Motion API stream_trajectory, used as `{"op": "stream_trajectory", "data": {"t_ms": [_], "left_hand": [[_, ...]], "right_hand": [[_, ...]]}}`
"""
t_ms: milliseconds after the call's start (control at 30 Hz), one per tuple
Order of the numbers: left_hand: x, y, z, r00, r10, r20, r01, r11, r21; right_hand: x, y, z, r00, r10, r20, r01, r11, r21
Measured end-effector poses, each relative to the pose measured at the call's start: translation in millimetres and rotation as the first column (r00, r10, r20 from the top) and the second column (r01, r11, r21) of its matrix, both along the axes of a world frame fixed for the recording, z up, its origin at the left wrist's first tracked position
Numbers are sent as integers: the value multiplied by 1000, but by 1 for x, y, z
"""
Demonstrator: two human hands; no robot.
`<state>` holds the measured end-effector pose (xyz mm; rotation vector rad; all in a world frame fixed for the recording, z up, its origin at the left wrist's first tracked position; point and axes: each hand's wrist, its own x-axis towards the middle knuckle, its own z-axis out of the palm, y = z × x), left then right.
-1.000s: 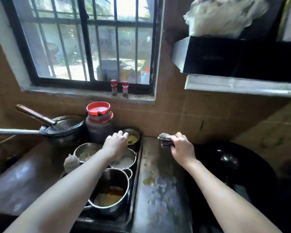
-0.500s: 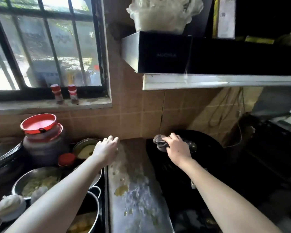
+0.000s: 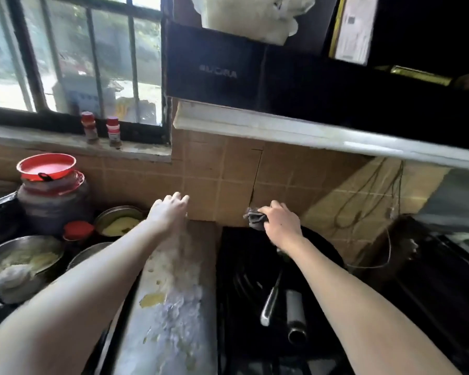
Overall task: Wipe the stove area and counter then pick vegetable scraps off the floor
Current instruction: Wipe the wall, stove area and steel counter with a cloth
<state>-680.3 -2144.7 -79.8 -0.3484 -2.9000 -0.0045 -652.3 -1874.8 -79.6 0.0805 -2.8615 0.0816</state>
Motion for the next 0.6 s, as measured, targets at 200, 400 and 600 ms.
{"op": "stream_trajectory", "data": {"t_ms": [200, 400, 600], "left_hand": [[0, 64, 13, 993, 110, -44, -108, 993, 45], [6, 101, 38, 988, 135, -80, -122, 981, 149], [0, 69, 24, 970, 230, -75, -214, 961, 174]], "right_hand": [[-30, 59, 22, 1000, 20, 22, -20, 1000, 8], [-47, 48, 27, 993, 83, 82, -88, 994, 60], [-66, 22, 26, 986, 163, 28, -163, 986, 14]]}}
